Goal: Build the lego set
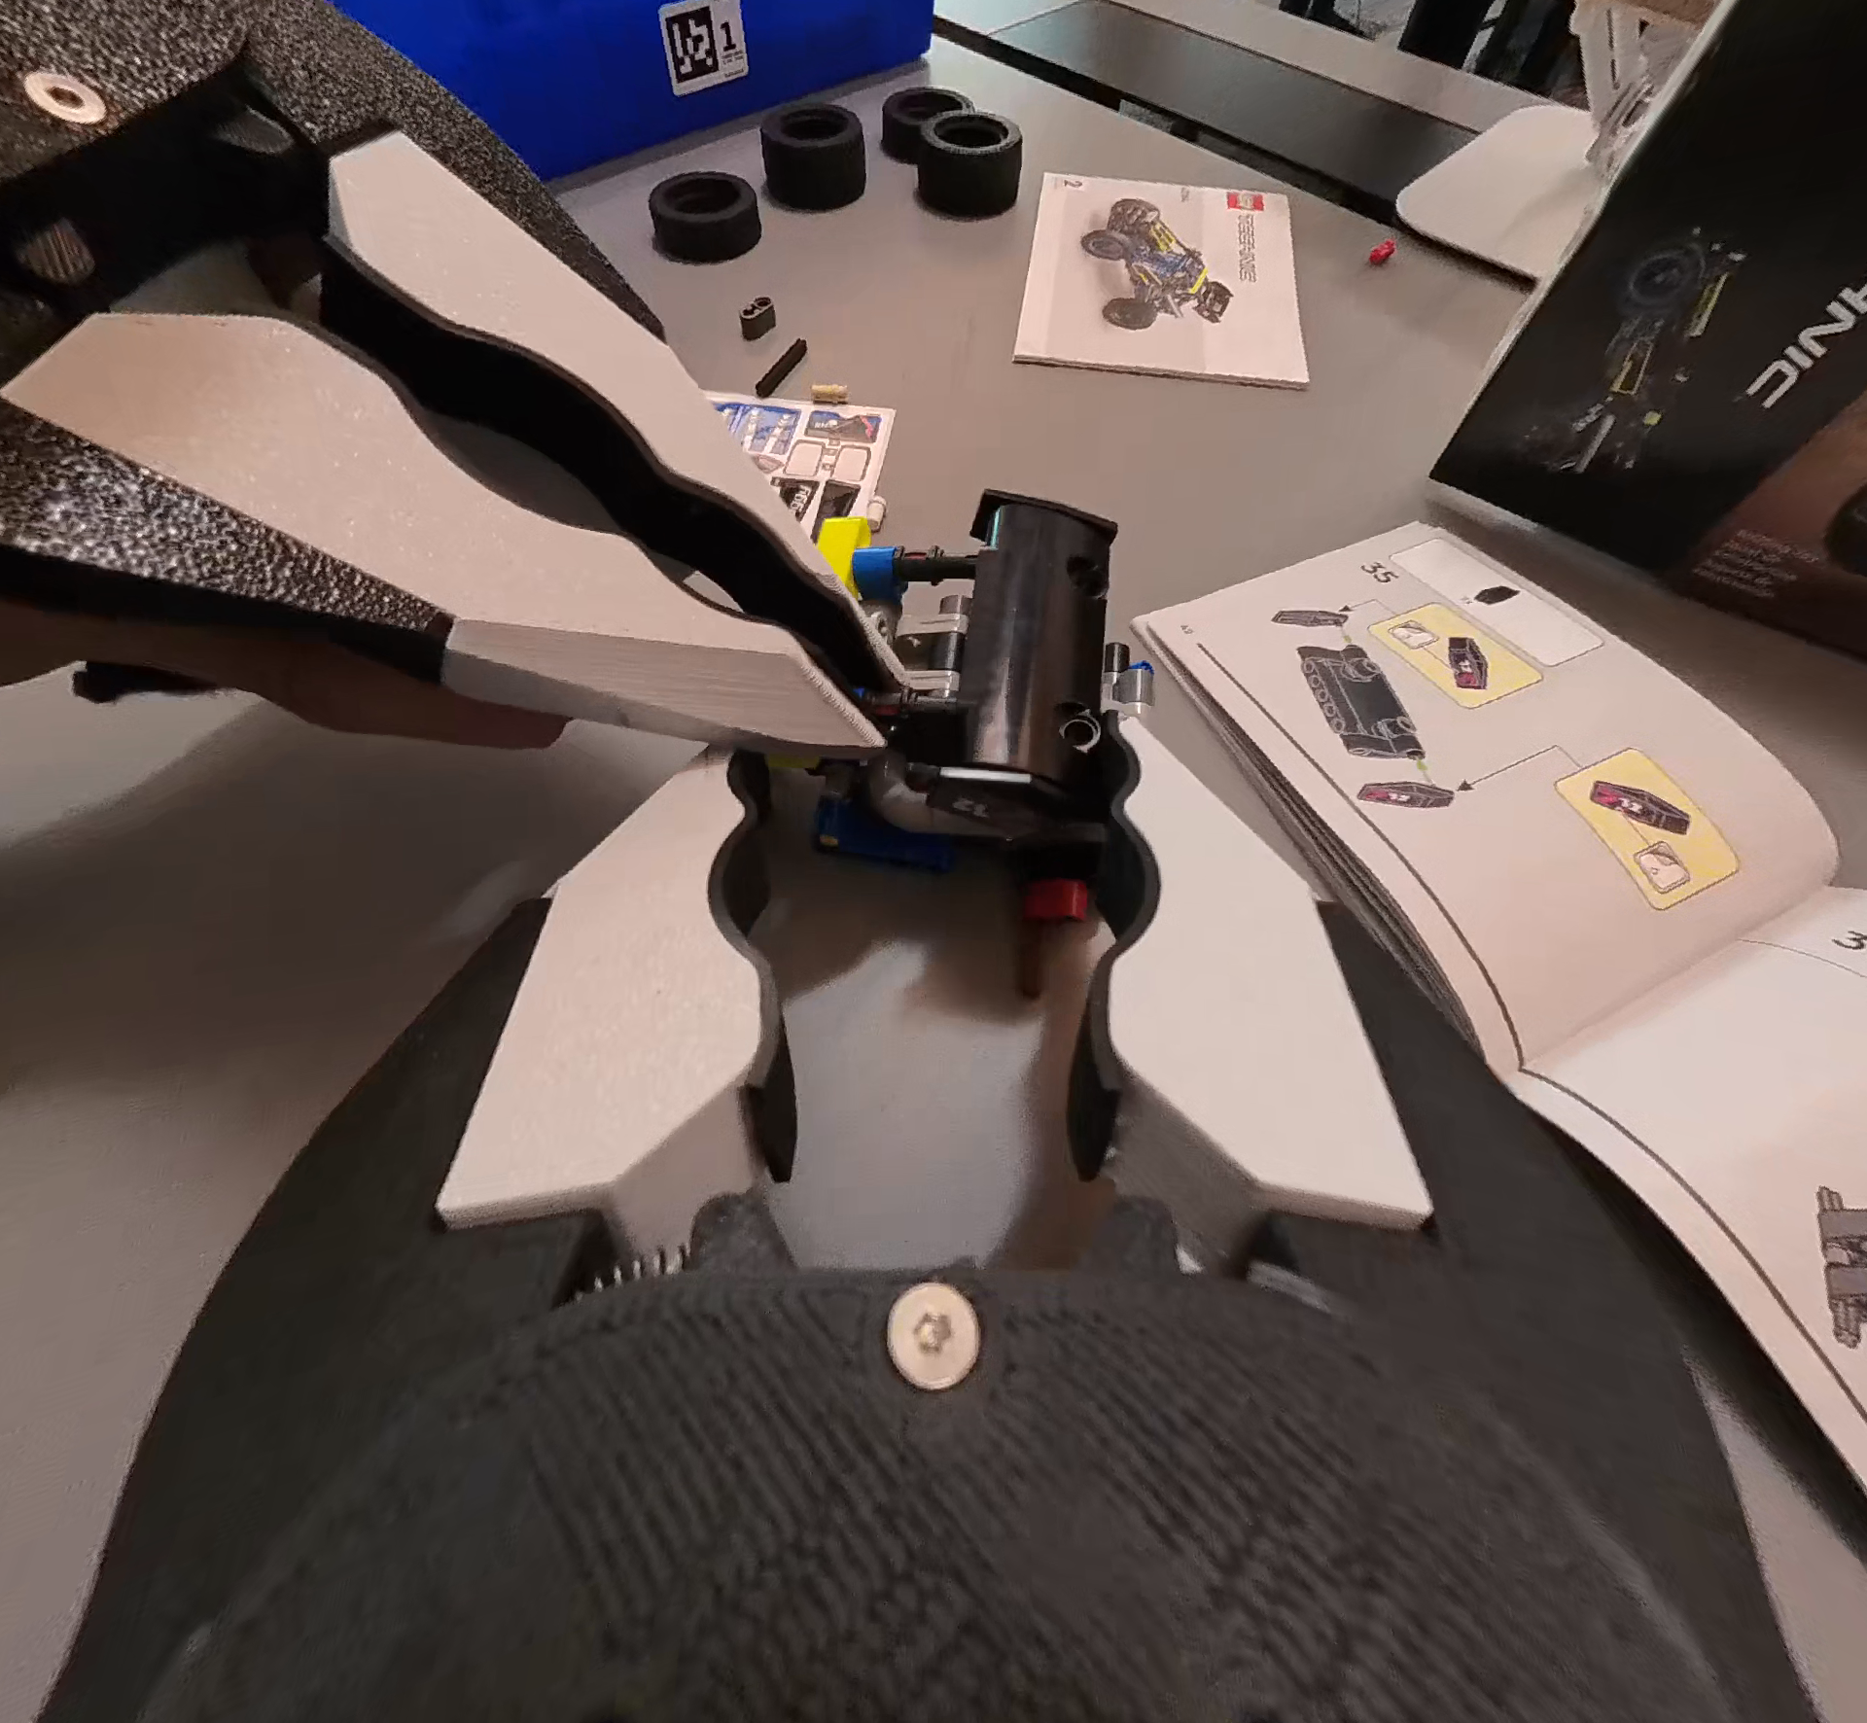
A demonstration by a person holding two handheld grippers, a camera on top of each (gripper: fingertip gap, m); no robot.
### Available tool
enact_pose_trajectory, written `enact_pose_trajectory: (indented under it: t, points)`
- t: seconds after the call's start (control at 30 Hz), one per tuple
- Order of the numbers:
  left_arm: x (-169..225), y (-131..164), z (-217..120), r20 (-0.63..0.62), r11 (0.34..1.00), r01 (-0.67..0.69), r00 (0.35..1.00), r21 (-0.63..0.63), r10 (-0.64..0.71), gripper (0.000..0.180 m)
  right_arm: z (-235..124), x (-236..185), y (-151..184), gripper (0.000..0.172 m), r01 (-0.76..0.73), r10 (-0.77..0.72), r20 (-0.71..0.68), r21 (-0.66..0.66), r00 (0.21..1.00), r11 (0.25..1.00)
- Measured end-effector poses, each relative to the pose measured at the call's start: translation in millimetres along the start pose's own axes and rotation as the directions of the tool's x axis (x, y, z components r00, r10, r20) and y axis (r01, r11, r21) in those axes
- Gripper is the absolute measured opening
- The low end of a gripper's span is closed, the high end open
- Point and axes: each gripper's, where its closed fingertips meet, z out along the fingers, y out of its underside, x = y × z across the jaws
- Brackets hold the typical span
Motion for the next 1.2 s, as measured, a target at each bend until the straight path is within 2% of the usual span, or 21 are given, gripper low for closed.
enact_pose_trajectory:
  t: [0.57, 0.93, 1.2]
  points:
    - [-6, -2, -3, 0.048, 0.997, -0.003, 0.999, 0.072, 0.000, 0.003, 3, 0, -6, 0.061, 0.173, -0.170, -0.089, 0.025, 0.981, 0.985]
    - [-7, -2, -3, 0.061, 0.997, -0.033, 0.998, 0.075, 0.028, 0.002, 5, 1, -5, 0.060, 0.229, -0.226, -0.118, 0.011, 0.967, 0.973]
    - [-11, -4, -2, 0.065, 0.995, -0.001, 0.998, 0.103, -0.006, 0.003, 9, 6, -8, 0.063, 0.251, -0.247, -0.155, 0.009, 0.956, 0.968]
